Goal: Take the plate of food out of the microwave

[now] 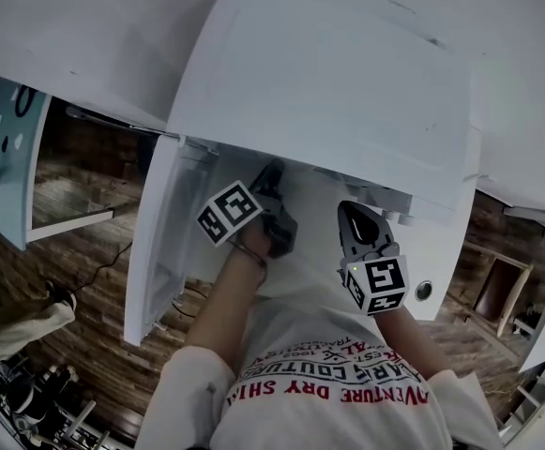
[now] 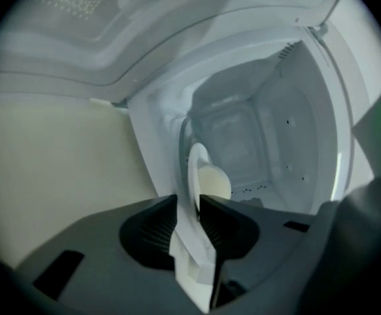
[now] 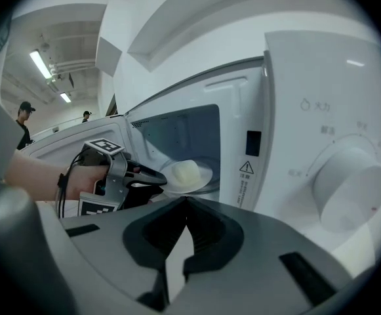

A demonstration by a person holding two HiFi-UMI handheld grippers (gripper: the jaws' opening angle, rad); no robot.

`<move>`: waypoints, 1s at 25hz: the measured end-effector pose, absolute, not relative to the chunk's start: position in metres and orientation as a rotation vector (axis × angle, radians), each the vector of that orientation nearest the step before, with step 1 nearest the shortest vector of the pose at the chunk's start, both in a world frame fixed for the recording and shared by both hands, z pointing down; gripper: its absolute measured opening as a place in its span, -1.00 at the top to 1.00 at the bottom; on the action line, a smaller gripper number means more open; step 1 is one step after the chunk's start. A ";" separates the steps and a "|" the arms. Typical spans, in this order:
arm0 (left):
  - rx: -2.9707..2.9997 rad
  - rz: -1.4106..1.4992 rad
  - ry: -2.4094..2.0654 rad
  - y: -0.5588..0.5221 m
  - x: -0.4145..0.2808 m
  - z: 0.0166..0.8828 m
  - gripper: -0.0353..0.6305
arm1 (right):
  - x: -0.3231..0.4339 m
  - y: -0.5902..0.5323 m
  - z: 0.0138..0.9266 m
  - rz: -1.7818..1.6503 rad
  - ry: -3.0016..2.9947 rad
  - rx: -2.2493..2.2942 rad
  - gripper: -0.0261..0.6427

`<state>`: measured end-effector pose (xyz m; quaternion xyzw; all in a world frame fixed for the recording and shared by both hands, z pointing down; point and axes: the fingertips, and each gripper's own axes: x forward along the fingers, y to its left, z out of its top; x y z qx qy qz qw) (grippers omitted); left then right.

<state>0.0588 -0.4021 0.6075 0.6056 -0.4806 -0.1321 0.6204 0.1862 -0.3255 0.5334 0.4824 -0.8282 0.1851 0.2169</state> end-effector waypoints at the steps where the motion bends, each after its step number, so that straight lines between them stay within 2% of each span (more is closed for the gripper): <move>1: 1.365 -0.321 -1.097 -0.402 0.058 0.608 0.57 | 0.187 -0.325 0.534 0.529 -2.293 1.340 0.89; 9: 1.367 -0.326 -1.094 -0.402 0.057 0.605 0.64 | 0.192 -0.330 0.533 0.531 -2.288 1.352 0.89; 10: 1.389 -0.321 -1.096 -0.402 0.059 0.603 0.74 | 0.192 -0.331 0.532 0.529 -2.290 1.351 0.89; 11: 1.412 -0.311 -1.099 -0.402 0.060 0.601 0.76 | 0.192 -0.331 0.532 0.532 -2.292 1.351 0.89; 25: 1.455 -0.424 -1.047 -0.383 0.060 0.574 0.85 | 0.189 -0.322 0.526 0.539 -2.324 1.339 0.89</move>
